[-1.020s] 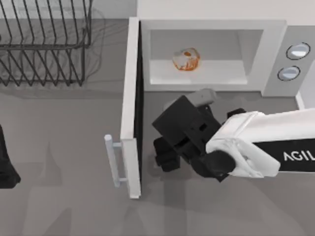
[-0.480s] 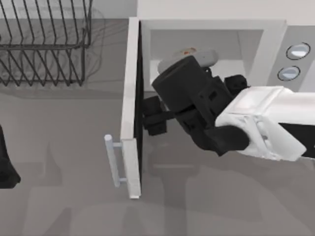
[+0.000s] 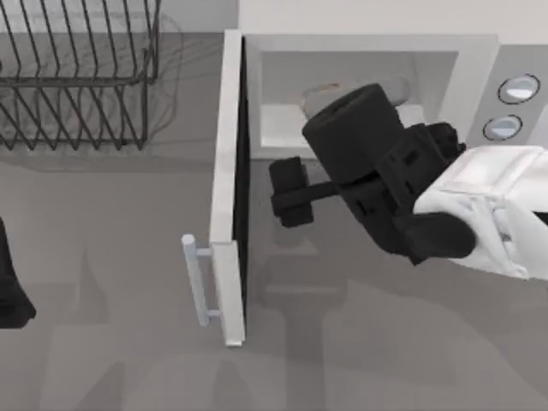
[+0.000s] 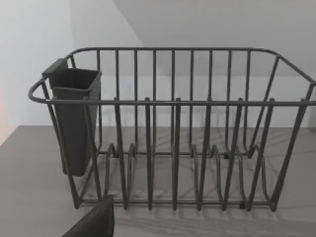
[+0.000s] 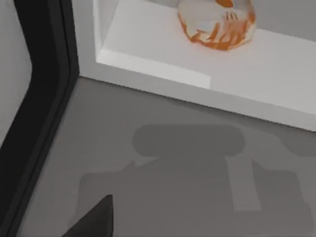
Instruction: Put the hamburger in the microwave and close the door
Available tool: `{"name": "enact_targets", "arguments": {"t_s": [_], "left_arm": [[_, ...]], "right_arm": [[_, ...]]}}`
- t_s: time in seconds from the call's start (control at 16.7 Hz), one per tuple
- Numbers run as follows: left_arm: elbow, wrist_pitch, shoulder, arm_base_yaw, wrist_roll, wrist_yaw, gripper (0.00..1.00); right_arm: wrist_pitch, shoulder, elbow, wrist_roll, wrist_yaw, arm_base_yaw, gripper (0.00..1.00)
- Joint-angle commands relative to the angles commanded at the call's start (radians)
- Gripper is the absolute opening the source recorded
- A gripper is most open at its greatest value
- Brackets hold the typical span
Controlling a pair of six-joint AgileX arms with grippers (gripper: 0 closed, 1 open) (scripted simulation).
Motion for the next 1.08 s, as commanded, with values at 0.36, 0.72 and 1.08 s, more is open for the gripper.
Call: {"name": "enact_targets", "arguments": {"t_s": [0.36, 0.72, 1.08], "left_arm": [[0.0, 0.0, 0.0, 0.0, 0.0, 0.0, 1.0], [0.0, 0.0, 0.0, 0.0, 0.0, 0.0, 1.0], [0.0, 0.0, 0.0, 0.0, 0.0, 0.0, 1.0]], "right_arm": [[0.042, -0.428, -0.269, -0.089, -0.142, -0.202, 1.0], [0.079, -1.089, -0.66, -0.213, -0.335, -0.482, 1.0], [0.147, -1.564, -0.973, -0.318, -0.505, -0.732, 1.0]]}}
